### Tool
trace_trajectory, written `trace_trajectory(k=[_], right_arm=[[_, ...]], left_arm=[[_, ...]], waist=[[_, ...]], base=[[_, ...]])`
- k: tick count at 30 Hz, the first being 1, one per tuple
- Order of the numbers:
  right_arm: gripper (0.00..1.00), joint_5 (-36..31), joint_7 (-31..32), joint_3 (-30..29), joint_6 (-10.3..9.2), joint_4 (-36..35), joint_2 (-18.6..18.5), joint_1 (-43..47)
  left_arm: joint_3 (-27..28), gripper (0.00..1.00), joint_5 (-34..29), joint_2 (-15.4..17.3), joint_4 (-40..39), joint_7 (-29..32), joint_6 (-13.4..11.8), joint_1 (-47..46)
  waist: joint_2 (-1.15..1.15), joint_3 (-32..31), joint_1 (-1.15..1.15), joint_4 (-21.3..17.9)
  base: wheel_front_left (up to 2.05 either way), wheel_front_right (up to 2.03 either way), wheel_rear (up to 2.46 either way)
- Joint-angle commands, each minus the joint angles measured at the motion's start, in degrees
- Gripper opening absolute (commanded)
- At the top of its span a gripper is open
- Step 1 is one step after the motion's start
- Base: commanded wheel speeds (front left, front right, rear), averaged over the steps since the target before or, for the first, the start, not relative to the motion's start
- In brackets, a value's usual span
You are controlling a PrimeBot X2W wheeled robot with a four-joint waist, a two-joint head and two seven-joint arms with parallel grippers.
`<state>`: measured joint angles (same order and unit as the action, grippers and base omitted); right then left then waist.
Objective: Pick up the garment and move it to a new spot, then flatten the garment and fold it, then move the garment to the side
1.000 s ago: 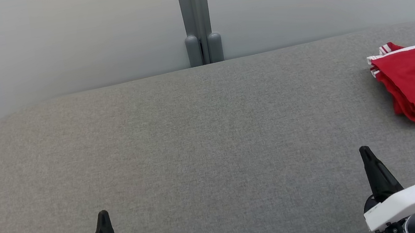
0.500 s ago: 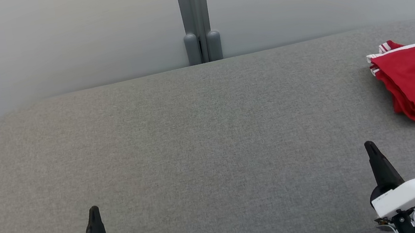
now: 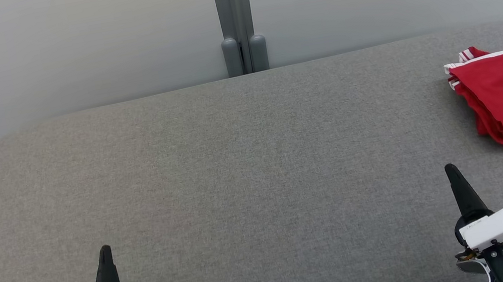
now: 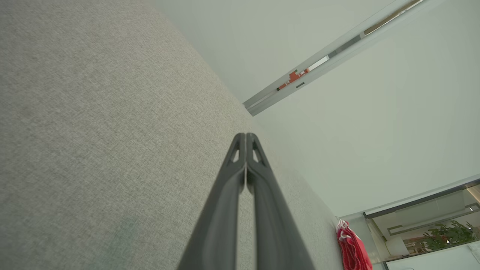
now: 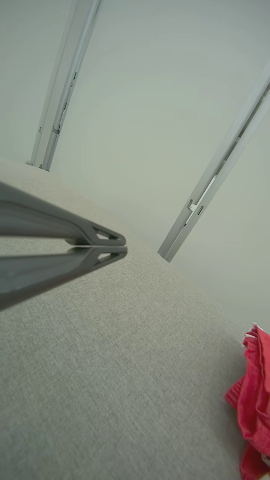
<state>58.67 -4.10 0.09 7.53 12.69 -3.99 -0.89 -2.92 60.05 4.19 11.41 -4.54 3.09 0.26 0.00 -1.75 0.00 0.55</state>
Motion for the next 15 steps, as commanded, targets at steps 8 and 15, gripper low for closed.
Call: trace_trajectory(k=[8, 15], right_arm=[[0.0, 6.03, 1.54, -0.96, -0.03, -0.16, -0.26, -2.01], [0.0, 9.97, 2.59, -1.52, -0.03, 0.02, -0.25, -2.5]], left_arm=[[1.38, 0.0, 5.85, 0.42, 0.01, 1.56, 1.14, -2.39], [2.19, 0.0, 9.68, 0.44, 0.33, 2.57, 1.58, -2.97]], waist=[[0.0, 0.22, 0.0, -0.06], [0.0, 0.41, 0.0, -0.12]], base=[[0.0, 0.0, 0.0], [0.0, 0.0, 0.0]])
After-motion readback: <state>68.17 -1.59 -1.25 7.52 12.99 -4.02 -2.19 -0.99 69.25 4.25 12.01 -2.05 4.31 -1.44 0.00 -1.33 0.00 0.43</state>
